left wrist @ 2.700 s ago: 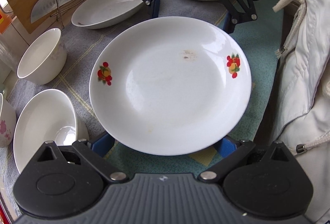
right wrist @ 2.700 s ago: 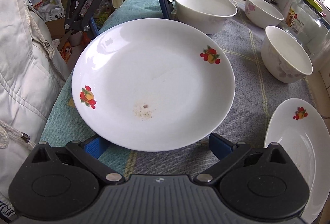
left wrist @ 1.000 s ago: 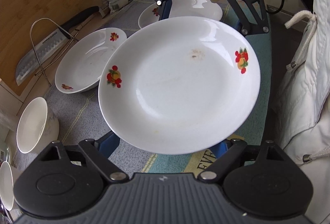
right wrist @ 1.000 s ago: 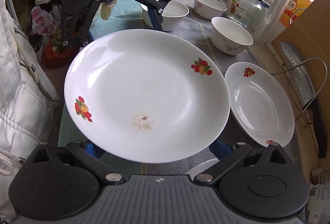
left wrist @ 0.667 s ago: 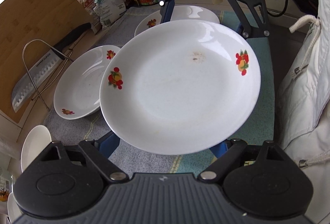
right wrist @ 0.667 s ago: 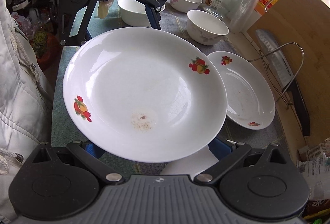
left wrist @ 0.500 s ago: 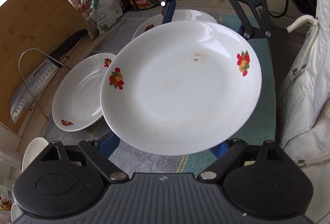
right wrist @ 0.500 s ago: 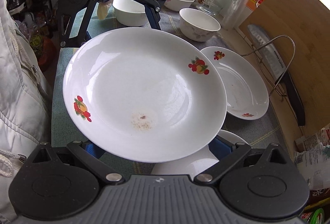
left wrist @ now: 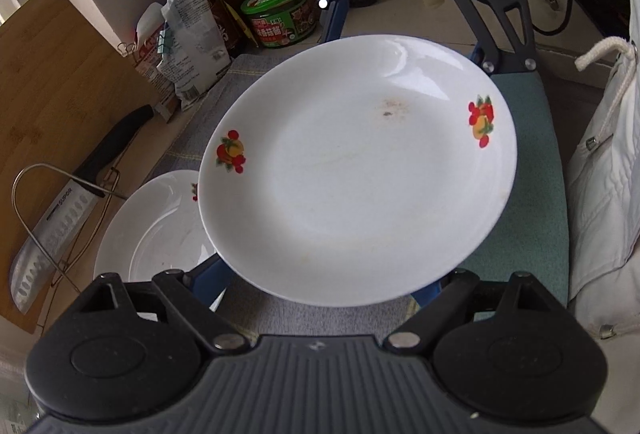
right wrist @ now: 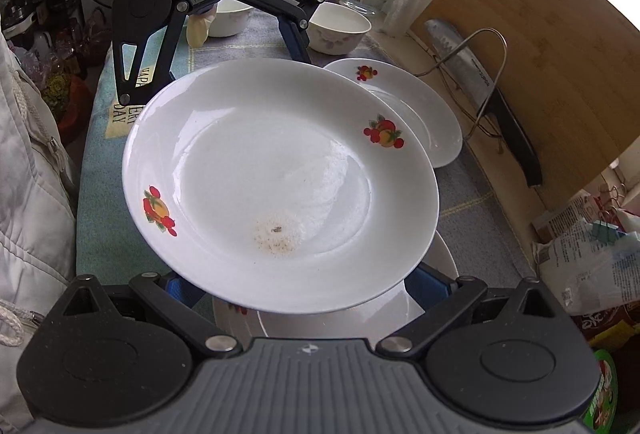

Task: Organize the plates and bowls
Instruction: 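Carry the lifted flower plate with both grippers over another flower plate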

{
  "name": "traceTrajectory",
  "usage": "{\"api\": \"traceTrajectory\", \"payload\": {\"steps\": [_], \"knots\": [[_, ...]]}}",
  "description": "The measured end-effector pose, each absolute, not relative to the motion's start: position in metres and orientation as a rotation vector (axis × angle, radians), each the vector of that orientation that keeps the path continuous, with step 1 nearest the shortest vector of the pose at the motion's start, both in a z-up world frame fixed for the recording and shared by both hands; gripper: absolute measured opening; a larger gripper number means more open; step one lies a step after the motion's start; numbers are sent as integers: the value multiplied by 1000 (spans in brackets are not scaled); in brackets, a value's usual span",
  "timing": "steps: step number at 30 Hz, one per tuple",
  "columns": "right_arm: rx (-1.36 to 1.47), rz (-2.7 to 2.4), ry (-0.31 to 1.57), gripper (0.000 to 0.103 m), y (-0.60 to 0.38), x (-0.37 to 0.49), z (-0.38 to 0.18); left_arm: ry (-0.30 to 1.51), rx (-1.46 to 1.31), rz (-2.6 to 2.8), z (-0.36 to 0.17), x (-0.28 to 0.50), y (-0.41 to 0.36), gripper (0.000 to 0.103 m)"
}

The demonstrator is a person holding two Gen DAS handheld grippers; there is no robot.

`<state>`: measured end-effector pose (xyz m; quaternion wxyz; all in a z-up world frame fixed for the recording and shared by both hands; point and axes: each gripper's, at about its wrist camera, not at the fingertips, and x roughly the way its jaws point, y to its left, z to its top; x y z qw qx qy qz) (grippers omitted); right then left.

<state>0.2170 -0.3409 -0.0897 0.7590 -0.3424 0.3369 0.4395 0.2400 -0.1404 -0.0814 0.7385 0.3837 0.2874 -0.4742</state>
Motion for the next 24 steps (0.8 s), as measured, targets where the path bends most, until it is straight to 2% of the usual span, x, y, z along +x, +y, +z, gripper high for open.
{"api": "traceTrajectory", "payload": {"steps": [24], "knots": [[-688,862,811,103,-391,231,-113,635,857,-1141,-91,272,-194,90]]}}
